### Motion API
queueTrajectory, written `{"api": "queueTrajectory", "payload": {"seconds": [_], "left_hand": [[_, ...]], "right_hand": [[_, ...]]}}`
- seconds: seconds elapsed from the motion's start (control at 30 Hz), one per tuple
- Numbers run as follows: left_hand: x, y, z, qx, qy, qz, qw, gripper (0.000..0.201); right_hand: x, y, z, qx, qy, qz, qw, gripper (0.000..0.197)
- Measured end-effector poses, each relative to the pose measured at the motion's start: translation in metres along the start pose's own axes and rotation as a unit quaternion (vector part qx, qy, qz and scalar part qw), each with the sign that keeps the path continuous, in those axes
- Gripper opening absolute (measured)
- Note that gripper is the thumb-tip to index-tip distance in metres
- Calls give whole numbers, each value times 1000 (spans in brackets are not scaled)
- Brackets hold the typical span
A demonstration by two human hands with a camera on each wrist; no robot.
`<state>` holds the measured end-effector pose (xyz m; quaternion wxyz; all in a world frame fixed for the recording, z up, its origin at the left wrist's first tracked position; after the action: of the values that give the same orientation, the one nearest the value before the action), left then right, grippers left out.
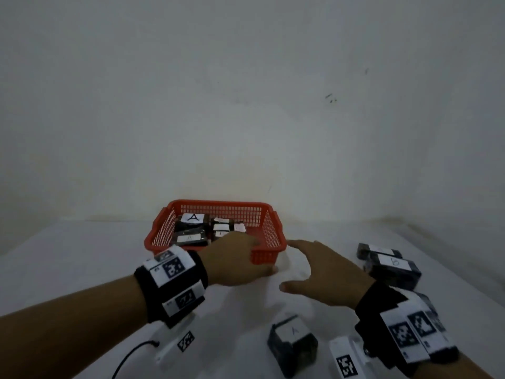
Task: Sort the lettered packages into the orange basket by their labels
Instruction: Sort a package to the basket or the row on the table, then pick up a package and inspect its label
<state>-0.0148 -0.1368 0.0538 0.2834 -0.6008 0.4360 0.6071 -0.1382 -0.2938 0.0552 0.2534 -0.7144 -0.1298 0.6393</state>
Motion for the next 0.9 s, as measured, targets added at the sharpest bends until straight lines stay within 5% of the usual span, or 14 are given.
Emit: {"api": "queueTrajectory", "payload": {"seconds": [0.13,0.3,0.53,0.73,0.9], "left_hand": [[33,24,27,6,-21,12,1000,74],[65,47,47,-56,-110,-51,991,108],[90,76,56,-48,-111,-15,993,58],[92,77,54,-88,-81,-18,993,46],[90,76,57,-91,-65,26,993,50]], "right_hand": [[17,31,33,38,-51,14,998,118],[28,46,60,37,-96,41,994,125],[52,52,66,7,-130,5,991,118],[58,43,67,-14,-81,-9,997,82],[56,48,69,-4,-68,-47,997,80]]}}
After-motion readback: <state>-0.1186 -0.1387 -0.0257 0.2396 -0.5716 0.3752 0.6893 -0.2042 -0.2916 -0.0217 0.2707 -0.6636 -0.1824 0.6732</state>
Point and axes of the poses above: each hand's wrist, its own z-axis away from the middle knuckle, its own x-axis out of the palm, y = z × x, the point moved 3 cm from there along -z, towards the middle knuckle, and after that the axes turned 12 degrees about -z, right-handed, at the moved point
